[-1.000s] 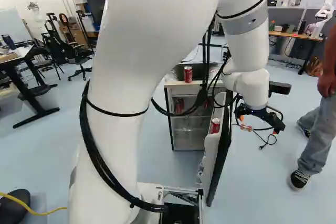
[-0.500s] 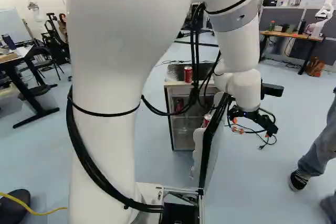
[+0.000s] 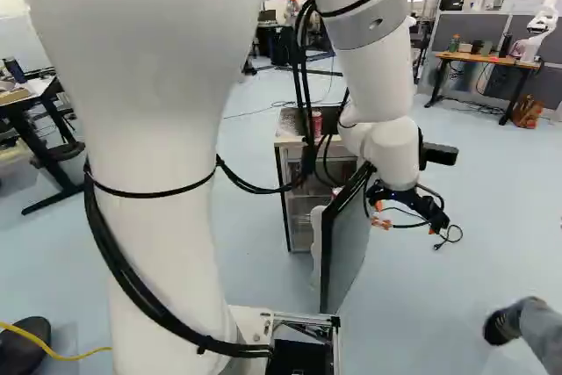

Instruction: Grab a drink from the fridge

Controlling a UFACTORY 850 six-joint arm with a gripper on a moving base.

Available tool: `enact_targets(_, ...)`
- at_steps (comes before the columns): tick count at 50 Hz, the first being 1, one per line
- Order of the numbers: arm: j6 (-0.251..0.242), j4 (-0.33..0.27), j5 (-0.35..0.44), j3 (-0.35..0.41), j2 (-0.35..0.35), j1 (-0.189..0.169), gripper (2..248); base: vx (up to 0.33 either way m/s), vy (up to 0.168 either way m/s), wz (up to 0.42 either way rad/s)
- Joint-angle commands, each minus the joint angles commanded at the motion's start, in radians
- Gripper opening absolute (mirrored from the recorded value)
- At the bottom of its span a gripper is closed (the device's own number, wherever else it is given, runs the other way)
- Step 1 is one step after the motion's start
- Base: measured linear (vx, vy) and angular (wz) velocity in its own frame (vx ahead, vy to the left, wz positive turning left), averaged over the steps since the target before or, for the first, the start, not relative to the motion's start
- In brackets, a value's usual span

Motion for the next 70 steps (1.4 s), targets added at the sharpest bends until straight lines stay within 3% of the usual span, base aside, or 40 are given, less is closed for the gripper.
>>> enact_targets(31, 0.000, 0.000, 0.000, 0.146, 0.120, 0.054, 247, 0.000, 0.000, 0.000)
enact_targets(70, 0.000, 0.000, 0.000, 0.294, 0.252, 0.172, 247, 0.000, 0.000, 0.000)
